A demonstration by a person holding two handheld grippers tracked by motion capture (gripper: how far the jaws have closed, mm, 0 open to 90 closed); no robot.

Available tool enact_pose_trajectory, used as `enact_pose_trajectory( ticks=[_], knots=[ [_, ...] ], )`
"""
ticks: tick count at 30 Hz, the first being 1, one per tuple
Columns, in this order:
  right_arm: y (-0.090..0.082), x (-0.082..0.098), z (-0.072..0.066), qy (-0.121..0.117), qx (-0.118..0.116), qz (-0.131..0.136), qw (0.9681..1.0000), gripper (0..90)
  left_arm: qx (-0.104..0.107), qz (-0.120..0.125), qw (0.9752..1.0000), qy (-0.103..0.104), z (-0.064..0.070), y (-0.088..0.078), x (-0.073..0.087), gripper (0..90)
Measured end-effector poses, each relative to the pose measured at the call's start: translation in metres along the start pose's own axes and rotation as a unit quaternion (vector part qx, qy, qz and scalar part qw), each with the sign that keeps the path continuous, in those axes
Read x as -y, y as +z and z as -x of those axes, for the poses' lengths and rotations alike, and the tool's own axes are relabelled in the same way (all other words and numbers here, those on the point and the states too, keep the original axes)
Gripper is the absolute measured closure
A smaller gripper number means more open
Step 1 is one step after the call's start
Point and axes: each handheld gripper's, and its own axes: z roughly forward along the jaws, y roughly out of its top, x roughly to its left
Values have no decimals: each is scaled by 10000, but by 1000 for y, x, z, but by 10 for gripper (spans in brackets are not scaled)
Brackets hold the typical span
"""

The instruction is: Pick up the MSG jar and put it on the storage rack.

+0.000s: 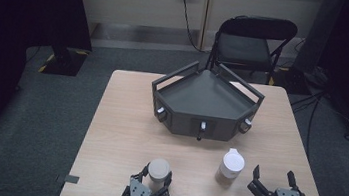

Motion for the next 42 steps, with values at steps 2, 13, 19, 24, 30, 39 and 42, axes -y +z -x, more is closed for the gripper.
enact_pose_trajectory(
  ticks=[2,13,19,24,30,39,42],
  knots=[
    [0,0,0,-1,1,-2,10000,3,73,-7,10000,51,-1,1,-3,342],
    [0,0,0,-6,1,9,10000,3,673,110,9977,37,-22,12,-23,342],
    [0,0,0,-12,2,11,10000,3,753,242,9968,74,-26,20,-38,342],
    [0,0,0,-5,2,12,10000,3,975,391,9944,131,-34,30,-54,342],
    [0,0,0,2,0,10,10000,3,1204,509,9914,85,-45,42,-71,342],
    [0,0,1,-5,-20,8,10000,2,1180,491,9917,151,-51,58,-94,342],
    [0,0,1,-7,-25,11,10000,3,1119,496,9924,160,-50,64,-104,342]
  ],
)
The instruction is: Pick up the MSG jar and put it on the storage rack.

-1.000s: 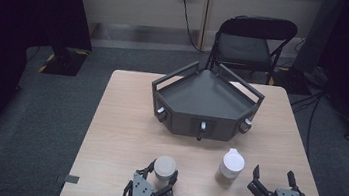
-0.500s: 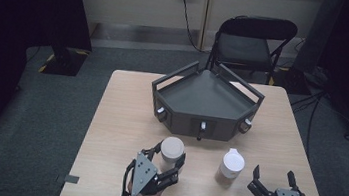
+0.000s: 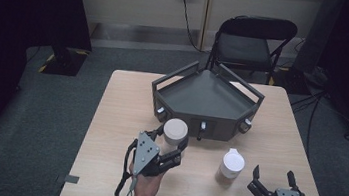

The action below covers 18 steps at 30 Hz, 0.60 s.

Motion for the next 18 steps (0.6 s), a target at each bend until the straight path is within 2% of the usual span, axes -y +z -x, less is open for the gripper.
enact_pose_trajectory(
  ticks=[8,12,18],
  knots=[
    [0,0,0,5,-8,-9,10000,3,-197,46,9998,-36,-3,19,-19,342],
    [0,0,0,4,-16,-14,10000,2,-345,102,9993,-135,-2,29,-22,342],
    [0,0,1,3,-18,-8,10000,2,-554,70,9983,-138,3,48,-27,341]
  ],
)
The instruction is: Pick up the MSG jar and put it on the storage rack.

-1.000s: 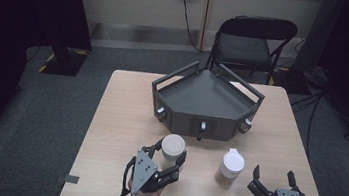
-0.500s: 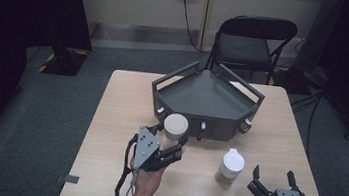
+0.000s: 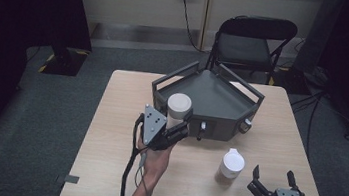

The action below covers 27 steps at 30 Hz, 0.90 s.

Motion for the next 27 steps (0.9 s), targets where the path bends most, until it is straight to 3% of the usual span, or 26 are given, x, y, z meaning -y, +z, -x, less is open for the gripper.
enact_pose_trajectory(
  ticks=[3,9,18,22,27],
  knots=[
    [0,0,0,-2,-3,2,10000,2,-131,-14,9999,92,5,10,-2,342],
    [0,0,1,-10,-20,8,10000,2,-253,-118,9995,-111,4,33,-7,342],
    [0,1,0,-13,-19,16,10000,2,-420,-134,9989,182,16,67,-6,342],
    [-1,1,0,-3,-22,17,10000,2,-458,-92,9989,73,14,80,-5,342],
    [-1,1,0,-2,-19,22,10000,2,-651,-246,9976,-9,14,95,-6,342]
  ],
)
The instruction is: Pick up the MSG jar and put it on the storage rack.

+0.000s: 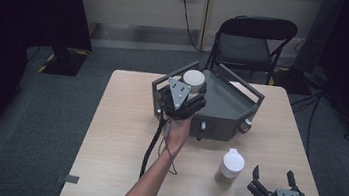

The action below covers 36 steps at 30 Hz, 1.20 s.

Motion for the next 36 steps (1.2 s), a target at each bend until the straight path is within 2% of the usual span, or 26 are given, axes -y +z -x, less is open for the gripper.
enact_pose_trajectory(
  ticks=[2,9,12,15,17,19,22,24,29,36],
  knots=[
    [0,0,-1,-10,15,-5,10000,2,-56,-32,10000,33,1,5,2,342],
    [0,0,-1,1,20,10,10000,2,-158,-110,9998,-75,-2,18,7,341],
    [0,0,-1,-3,25,11,10000,2,-242,-148,9996,46,0,21,9,341],
    [0,0,-1,-10,21,13,10000,2,-203,-187,9995,-152,-4,25,10,341],
    [-1,1,-1,-10,24,21,10000,2,-185,-232,9995,-122,-3,26,10,341],
    [0,0,-1,-14,27,14,10000,2,-201,-286,9994,33,0,28,10,341],
    [-1,1,-1,-9,33,30,10000,2,-176,-385,9991,45,1,29,11,341],
    [-1,1,-2,-19,39,30,10000,2,-204,-342,9992,88,4,28,14,341],
    [-1,1,-2,-18,41,39,10000,2,-213,-330,9992,11,2,29,14,341],
    [-1,1,-2,-15,39,36,10000,2,-205,-330,9992,77,2,30,15,341]
  ],
)
